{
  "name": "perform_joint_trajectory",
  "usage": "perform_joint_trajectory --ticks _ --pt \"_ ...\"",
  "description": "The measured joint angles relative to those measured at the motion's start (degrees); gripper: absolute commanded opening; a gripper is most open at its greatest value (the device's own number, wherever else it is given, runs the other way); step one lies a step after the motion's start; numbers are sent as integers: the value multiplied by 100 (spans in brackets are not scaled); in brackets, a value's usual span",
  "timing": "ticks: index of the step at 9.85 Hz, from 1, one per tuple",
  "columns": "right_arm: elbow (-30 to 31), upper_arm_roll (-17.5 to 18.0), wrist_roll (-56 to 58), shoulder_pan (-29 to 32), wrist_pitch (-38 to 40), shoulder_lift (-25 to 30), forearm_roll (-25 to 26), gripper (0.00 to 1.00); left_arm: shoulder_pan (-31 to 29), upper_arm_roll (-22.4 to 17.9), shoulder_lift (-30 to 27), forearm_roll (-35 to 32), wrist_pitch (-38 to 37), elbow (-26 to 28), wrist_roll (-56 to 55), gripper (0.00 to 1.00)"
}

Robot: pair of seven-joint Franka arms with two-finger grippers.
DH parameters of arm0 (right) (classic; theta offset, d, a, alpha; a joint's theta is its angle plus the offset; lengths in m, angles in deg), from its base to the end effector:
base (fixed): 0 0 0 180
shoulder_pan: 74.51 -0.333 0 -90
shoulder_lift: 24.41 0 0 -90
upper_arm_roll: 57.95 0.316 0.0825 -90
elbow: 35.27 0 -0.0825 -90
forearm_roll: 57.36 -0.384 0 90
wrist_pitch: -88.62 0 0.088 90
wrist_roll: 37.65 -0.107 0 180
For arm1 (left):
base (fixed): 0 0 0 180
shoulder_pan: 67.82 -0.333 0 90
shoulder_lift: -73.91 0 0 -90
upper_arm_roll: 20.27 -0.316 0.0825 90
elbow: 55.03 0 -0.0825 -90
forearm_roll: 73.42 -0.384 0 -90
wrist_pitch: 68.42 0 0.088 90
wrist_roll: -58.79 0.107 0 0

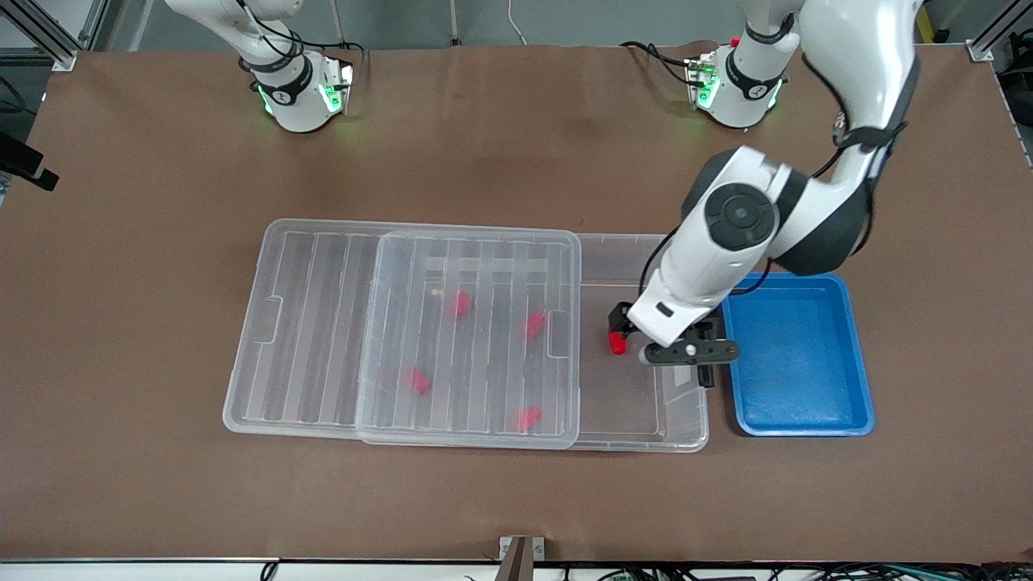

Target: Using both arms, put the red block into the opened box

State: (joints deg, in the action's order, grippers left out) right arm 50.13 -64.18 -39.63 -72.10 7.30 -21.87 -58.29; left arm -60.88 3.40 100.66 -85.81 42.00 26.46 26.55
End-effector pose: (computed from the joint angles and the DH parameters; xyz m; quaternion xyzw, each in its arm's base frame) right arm 0.5185 -0.0784 0.6725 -0.9957 0.0913 0.0129 0.0112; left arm 0.6296 -0.2969 0.4534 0.9992 0.0036 0.0396 0.0094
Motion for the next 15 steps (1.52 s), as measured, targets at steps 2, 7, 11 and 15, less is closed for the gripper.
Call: perform_joint_trajectory --ticks 2,7,11,15 --pt "1 9 3 3 -7 -2 0 100 -449 3 -353 3 -430 -245 443 100" --pt "54 26 377 4 -118 -167 -11 0 -1258 -1 -1561 80 -1743 -400 1308 100" --pt "763 99 1098 -73 -1369 -1018 -310 0 -1521 -46 -2141 474 -2237 -417 2055 100" --pt "1459 144 1874 -140 -2807 -1919 -591 0 -798 -1333 -2400 949 -2768 -275 2432 100"
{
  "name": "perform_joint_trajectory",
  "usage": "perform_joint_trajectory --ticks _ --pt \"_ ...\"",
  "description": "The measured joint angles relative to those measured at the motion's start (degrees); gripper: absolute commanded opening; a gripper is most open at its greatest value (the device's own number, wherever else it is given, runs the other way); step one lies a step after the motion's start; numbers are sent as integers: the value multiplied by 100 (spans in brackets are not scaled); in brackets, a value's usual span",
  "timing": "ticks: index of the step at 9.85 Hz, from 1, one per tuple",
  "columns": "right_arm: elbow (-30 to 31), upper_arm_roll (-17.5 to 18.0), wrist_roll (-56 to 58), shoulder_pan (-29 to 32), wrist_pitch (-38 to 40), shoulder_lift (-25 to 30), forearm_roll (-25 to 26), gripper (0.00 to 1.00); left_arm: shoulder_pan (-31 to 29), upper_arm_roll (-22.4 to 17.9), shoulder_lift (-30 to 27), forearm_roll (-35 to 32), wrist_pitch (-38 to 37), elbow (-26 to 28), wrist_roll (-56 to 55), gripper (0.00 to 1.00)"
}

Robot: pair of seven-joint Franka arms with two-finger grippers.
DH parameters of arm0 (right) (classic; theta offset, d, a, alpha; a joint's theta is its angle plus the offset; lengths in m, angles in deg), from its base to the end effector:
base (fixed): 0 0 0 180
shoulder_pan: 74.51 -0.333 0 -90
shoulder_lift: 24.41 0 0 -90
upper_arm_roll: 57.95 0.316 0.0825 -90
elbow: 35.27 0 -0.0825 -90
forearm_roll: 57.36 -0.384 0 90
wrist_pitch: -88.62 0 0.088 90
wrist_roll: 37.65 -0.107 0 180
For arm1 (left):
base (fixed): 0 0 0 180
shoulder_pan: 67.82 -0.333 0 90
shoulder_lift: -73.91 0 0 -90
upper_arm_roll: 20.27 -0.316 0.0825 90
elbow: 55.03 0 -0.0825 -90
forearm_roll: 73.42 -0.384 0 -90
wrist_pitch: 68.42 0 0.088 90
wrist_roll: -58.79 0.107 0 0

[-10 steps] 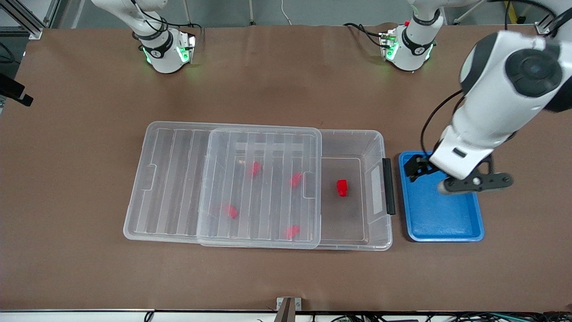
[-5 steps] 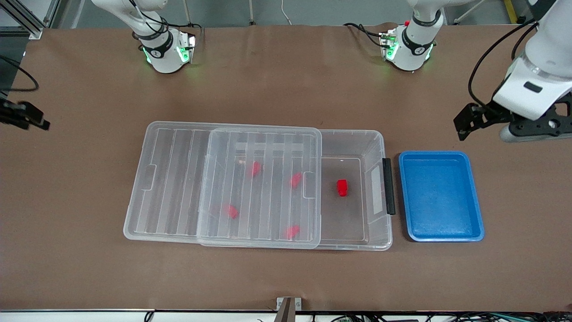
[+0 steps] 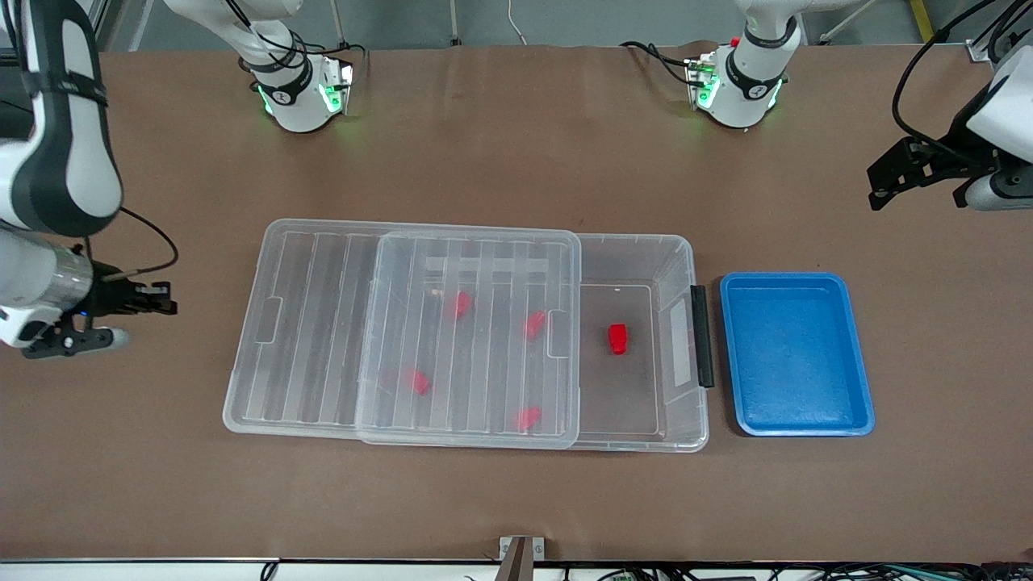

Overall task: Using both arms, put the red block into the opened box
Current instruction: 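Reach the right gripper to the edge of the clear lid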

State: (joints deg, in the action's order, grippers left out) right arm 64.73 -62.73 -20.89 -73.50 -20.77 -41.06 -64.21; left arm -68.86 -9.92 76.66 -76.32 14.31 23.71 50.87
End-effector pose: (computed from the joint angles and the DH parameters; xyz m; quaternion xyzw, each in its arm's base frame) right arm 0.6217 -0.0507 0.3972 -0.9944 -0.0730 0.0529 0.0544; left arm 0.5493 -0.0809 0.6785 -0.9997 0.0085 -0.0142 0.0188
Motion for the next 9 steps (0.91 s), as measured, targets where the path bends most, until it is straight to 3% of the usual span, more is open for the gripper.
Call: perform_joint_trajectory --ticks 4,9 --pt "417 314 78 -78 -396 -103 -381 0 80 -216 -565 87 -78 792 59 100" --pt "427 692 75 -88 -351 -278 -798 0 115 -15 -600 88 -97 866 95 100"
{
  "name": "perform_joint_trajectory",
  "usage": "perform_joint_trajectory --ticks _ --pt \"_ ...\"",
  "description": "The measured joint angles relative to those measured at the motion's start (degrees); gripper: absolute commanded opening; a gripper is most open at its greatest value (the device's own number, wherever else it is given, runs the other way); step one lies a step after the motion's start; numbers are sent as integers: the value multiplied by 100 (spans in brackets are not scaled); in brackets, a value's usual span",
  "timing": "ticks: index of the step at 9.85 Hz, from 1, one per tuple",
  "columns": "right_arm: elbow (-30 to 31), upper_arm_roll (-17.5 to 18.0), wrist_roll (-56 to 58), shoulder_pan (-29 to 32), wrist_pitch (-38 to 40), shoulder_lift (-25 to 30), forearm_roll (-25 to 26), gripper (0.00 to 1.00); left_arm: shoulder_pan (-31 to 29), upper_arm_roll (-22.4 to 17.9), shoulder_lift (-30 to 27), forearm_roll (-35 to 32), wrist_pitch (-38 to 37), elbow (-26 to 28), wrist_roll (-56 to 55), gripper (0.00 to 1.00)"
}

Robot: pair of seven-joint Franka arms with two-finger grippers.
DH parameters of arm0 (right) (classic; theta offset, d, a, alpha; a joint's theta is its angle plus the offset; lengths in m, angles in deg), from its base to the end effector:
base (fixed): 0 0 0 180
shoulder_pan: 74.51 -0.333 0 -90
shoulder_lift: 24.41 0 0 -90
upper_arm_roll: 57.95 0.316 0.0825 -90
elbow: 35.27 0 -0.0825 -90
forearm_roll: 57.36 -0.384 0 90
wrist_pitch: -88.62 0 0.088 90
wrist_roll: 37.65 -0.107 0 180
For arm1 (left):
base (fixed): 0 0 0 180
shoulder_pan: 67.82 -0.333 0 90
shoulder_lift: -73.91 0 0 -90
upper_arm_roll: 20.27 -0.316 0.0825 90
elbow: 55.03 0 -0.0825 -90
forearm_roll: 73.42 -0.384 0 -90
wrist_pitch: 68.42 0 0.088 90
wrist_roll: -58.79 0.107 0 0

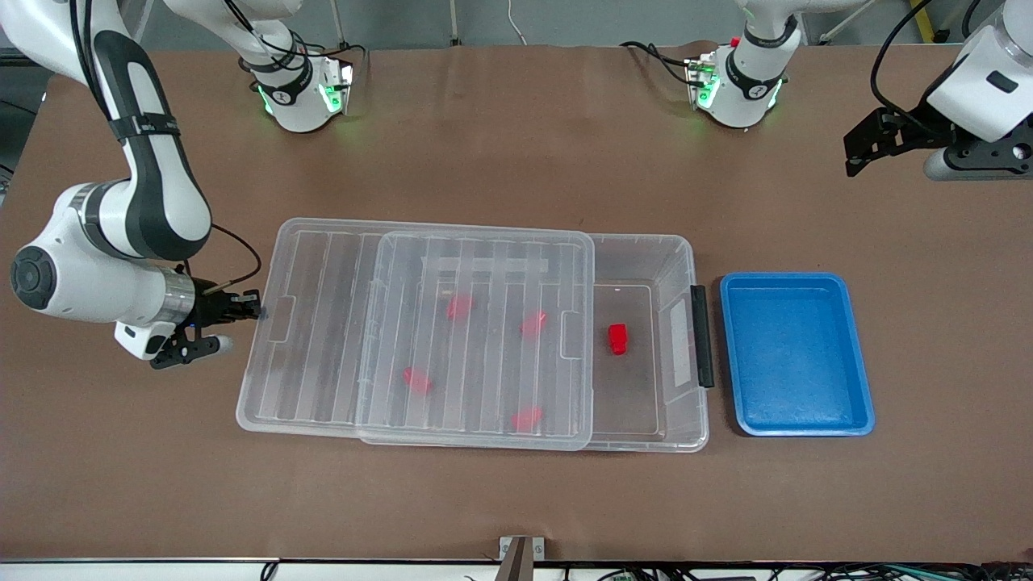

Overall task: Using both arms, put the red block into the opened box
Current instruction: 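Reach the right gripper to the edge of the clear lid, then push the lid back over the box with the right gripper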

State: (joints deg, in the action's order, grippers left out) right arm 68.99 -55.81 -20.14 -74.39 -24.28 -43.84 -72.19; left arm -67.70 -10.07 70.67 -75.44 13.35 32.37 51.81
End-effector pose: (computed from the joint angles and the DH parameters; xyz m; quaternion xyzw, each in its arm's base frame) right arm 0.6149 0.0368 0.3397 -0.9826 -0.1066 0.0764 0.1314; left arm 0.5136 -0.0925 0.6634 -0.9992 0.0267 0.0177 0.0254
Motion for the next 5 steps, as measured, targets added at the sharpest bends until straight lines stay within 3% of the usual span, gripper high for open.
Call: perform_joint_trajectory --ticks 5 --pt "-22 546 -1 -9 4 -167 -108 0 8 58 0 147 0 0 0 100"
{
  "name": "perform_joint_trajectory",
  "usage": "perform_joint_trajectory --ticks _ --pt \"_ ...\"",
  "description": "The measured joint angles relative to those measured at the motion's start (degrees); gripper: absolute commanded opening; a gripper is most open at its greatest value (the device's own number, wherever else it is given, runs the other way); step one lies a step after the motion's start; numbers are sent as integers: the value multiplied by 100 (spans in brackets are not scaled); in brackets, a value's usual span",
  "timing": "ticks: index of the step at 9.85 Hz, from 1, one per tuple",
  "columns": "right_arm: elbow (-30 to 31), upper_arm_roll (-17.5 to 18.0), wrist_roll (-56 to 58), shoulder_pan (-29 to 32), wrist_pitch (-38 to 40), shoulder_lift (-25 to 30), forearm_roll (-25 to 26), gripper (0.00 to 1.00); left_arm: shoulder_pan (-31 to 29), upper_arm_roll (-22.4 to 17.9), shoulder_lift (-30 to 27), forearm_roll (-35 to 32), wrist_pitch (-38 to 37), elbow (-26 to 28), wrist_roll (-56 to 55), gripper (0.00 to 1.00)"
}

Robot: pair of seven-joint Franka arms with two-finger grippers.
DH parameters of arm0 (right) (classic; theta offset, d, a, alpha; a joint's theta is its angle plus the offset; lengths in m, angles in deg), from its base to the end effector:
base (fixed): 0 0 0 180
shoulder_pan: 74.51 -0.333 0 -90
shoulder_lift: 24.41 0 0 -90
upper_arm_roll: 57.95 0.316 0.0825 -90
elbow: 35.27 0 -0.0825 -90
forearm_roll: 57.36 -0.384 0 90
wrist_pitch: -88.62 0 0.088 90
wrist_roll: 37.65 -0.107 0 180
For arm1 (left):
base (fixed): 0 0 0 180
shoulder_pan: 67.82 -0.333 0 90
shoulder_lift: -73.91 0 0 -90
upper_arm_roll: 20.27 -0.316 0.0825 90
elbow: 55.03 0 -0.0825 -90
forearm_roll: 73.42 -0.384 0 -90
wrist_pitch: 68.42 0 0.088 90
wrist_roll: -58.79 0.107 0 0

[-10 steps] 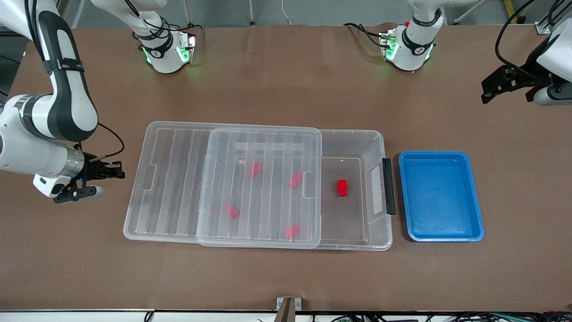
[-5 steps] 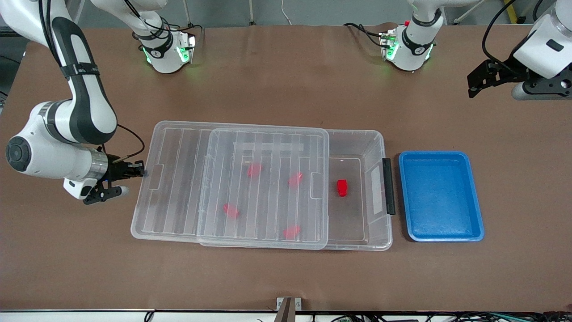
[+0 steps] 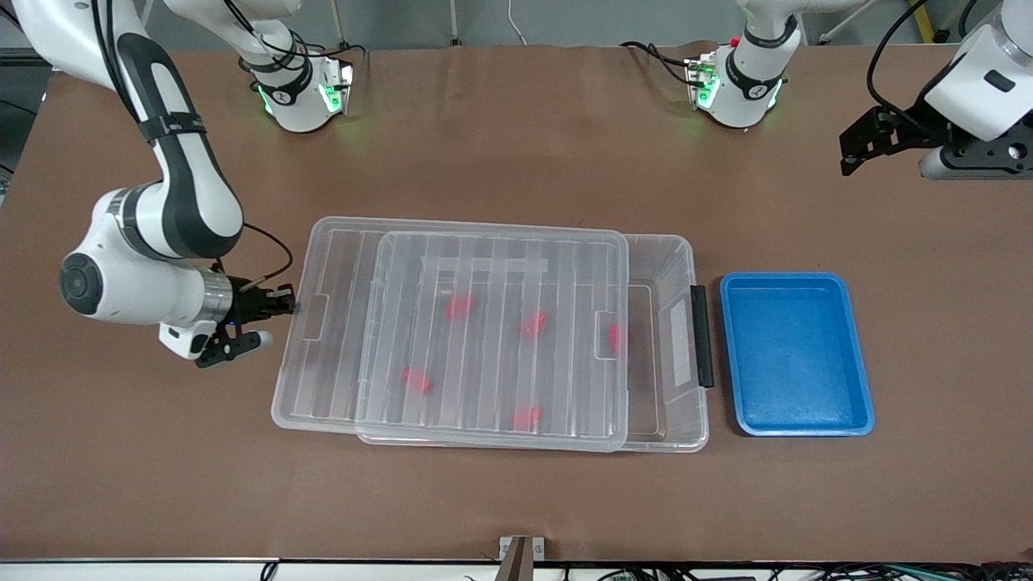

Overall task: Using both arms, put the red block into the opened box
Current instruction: 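Push the lid back over the box with the right gripper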

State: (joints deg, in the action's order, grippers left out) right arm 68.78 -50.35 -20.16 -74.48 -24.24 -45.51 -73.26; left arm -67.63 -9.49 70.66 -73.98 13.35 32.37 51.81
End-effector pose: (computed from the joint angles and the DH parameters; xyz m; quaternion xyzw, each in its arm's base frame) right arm 0.6100 0.0937 0.3259 -0.9729 -0.1459 0.0926 0.1535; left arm 0.5119 -0.1015 0.6633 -0.9991 0.0339 0.0194 0.0133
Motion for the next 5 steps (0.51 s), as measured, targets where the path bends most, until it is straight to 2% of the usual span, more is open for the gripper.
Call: perform_joint_trajectory --ticks 2,5 --pt "-43 176 -1 -14 -49 -88 -8 0 3 73 0 1 0 0 -1 100" --pt "-116 257 -84 -126 -232 -147 -18 0 -13 69 0 1 0 0 -2 100"
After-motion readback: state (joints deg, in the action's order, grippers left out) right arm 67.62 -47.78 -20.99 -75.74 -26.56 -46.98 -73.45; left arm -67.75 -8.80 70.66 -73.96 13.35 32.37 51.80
